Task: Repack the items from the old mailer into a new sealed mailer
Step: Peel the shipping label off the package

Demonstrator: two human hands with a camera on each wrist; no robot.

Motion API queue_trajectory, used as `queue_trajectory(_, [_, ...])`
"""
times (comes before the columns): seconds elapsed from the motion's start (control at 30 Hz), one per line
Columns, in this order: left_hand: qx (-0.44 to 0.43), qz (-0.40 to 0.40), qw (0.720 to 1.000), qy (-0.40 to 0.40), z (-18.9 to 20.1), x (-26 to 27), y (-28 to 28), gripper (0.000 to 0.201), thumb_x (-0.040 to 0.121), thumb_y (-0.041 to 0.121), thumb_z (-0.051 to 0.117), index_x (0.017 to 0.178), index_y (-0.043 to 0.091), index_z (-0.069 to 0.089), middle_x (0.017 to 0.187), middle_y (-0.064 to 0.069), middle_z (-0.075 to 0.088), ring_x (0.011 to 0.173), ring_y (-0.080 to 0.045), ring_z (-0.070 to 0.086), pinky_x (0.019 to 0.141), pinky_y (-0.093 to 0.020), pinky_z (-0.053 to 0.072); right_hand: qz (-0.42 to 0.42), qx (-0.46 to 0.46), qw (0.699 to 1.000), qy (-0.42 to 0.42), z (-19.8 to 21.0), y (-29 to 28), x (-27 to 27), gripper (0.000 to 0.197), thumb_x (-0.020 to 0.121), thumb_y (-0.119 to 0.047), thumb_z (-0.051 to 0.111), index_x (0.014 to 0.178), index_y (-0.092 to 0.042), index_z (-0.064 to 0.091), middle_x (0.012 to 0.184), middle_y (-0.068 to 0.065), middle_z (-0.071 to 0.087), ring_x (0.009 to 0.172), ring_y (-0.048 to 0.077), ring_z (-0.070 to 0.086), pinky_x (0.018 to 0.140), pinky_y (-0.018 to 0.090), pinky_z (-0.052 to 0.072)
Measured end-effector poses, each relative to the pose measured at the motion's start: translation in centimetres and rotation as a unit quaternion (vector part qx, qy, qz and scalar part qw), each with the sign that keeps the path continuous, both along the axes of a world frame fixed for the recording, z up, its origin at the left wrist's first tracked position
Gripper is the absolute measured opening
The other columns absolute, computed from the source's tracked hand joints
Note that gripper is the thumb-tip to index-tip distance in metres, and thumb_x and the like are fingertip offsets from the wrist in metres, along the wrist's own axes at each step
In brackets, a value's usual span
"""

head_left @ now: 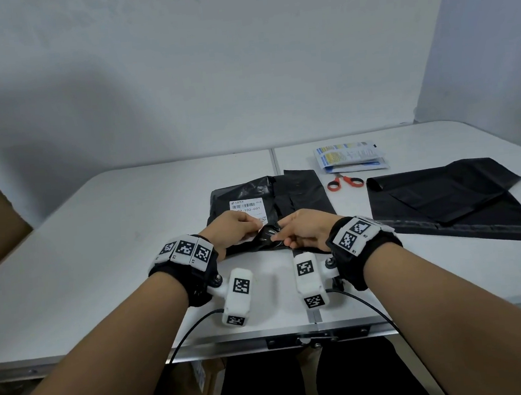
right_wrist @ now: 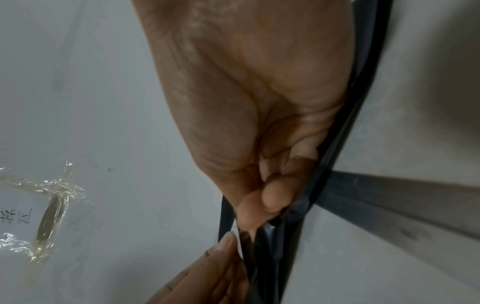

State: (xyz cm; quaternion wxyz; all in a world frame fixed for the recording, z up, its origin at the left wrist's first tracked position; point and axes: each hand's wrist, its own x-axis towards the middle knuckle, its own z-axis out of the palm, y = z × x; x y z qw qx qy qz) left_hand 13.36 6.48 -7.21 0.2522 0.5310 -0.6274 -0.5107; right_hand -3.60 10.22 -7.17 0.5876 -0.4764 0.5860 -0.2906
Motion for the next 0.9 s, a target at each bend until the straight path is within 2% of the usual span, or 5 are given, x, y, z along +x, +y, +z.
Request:
queue_trajectory(0.17, [0.011, 0.020, 1.000, 0.002, -0.1, 0.0, -0.4, 0.025, 0.093, 0.010, 0.054, 0.068, 0.010, 0.056, 0.065, -0.005, 0.053, 0.052, -0.009, 0.046, 0.052, -0.015, 0.042, -0.015, -0.003, 1.000, 0.000, -0.1, -0.2, 0.0, 0.036, 0.084, 0.003, 0.065, 0.111, -0.012, 0.046, 0.072, 0.003, 0.056, 0.036, 0.000, 0.050, 0.041, 0.011, 0.045])
queue_trajectory(0.3, [0.005, 0.043, 0.999, -0.003, 0.0, 0.0, -0.6, 0.028, 0.095, 0.006, 0.048, 0.069, 0.006, 0.058, 0.053, 0.003, 0.059, 0.041, -0.002, 0.054, 0.047, -0.011, 0.046, 0.000, 0.000, 1.000, 0.004, -0.1, -0.3, -0.1, 0.029, 0.085, 0.003, 0.064, 0.103, -0.012, 0.047, 0.072, 0.004, 0.055, 0.036, 0.001, 0.050, 0.040, 0.011, 0.044])
queue_trajectory(0.5, [0.004, 0.054, 0.998, -0.030, 0.2, -0.3, -1.1, 0.022, 0.094, 0.005, 0.044, 0.076, 0.003, 0.057, 0.074, -0.013, 0.055, 0.056, -0.016, 0.050, 0.060, -0.024, 0.045, 0.022, 0.006, 0.998, 0.056, 0.0, -0.6, -0.3, 0.027, 0.084, -0.001, 0.066, 0.080, -0.019, 0.046, 0.066, 0.004, 0.054, 0.052, 0.009, 0.048, 0.047, 0.016, 0.044])
queue_trajectory(0.77, [-0.008, 0.039, 0.998, -0.050, 0.3, -0.6, -0.8, 0.030, 0.094, 0.007, 0.043, 0.068, 0.007, 0.058, 0.068, -0.006, 0.059, 0.053, -0.011, 0.054, 0.056, -0.018, 0.048, 0.112, 0.005, 0.951, 0.287, 3.1, -0.3, -0.4, 0.017, 0.084, -0.010, 0.068, 0.081, -0.013, 0.051, 0.069, 0.006, 0.057, 0.061, 0.016, 0.052, 0.052, 0.019, 0.043])
queue_trajectory(0.9, [-0.068, 0.009, 0.987, -0.148, 0.5, -1.4, -0.9, 0.028, 0.092, 0.013, 0.047, 0.065, 0.010, 0.053, 0.061, -0.005, 0.055, 0.052, -0.015, 0.051, 0.058, -0.021, 0.047, 0.006, -0.167, 0.915, 0.368, 4.9, -0.6, 0.0, 0.001, 0.085, -0.006, 0.060, 0.085, -0.006, 0.060, 0.086, 0.012, 0.065, 0.079, 0.024, 0.063, 0.069, 0.031, 0.053])
